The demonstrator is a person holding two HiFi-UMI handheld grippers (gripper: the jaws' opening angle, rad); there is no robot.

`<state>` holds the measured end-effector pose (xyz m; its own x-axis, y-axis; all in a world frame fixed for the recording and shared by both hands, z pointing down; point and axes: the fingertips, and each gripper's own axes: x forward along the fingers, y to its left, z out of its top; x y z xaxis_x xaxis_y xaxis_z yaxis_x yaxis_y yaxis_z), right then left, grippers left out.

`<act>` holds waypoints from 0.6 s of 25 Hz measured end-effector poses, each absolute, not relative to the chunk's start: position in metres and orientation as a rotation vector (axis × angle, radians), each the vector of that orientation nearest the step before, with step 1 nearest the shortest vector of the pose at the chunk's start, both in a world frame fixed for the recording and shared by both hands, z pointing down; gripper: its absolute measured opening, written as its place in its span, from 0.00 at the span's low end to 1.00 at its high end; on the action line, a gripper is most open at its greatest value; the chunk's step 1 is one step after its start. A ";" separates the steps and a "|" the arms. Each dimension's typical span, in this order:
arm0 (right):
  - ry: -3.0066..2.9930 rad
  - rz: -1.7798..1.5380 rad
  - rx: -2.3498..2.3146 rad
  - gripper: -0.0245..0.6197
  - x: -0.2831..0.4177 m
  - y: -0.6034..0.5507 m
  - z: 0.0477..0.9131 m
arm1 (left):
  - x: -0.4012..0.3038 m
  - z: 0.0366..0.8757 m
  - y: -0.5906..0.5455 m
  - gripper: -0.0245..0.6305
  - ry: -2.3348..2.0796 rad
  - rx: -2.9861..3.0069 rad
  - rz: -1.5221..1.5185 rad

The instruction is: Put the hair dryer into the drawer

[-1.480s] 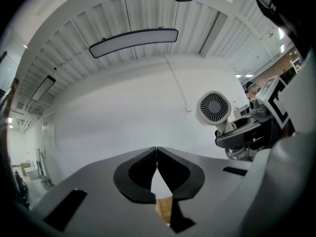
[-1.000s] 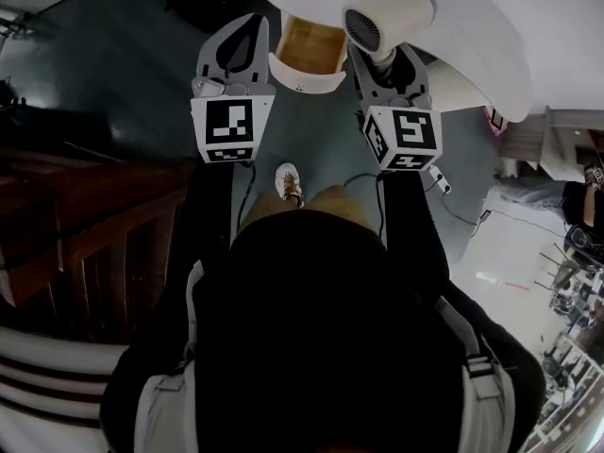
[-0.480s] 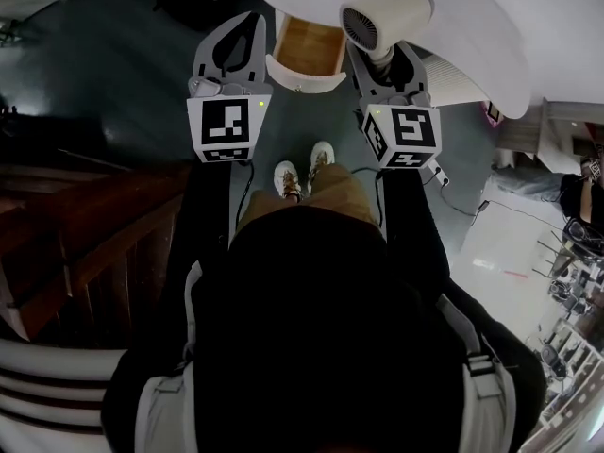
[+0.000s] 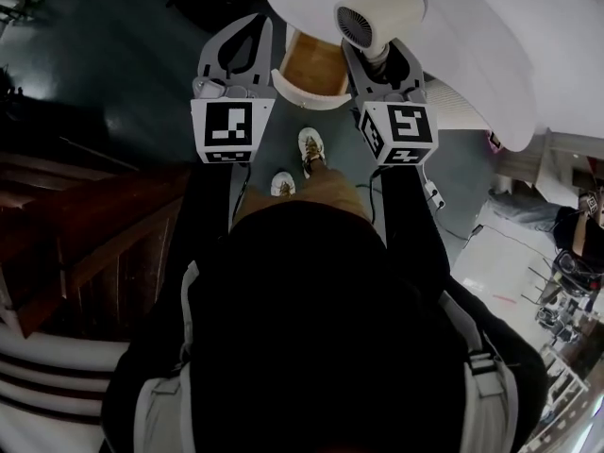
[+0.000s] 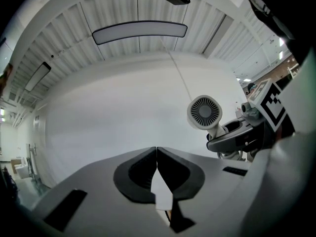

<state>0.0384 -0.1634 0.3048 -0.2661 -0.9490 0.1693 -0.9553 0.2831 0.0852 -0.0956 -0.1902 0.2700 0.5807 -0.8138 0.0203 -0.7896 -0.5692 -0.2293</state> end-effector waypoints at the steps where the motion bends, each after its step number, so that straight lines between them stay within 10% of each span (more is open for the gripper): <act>1: -2.369 0.050 1.767 0.39 0.039 -0.170 0.305 | -0.093 0.270 -0.195 0.06 1.345 -2.609 -0.188; 15: -2.429 0.135 1.655 0.39 0.047 -0.243 0.311 | -0.079 0.270 -0.248 0.06 1.430 -2.578 -0.277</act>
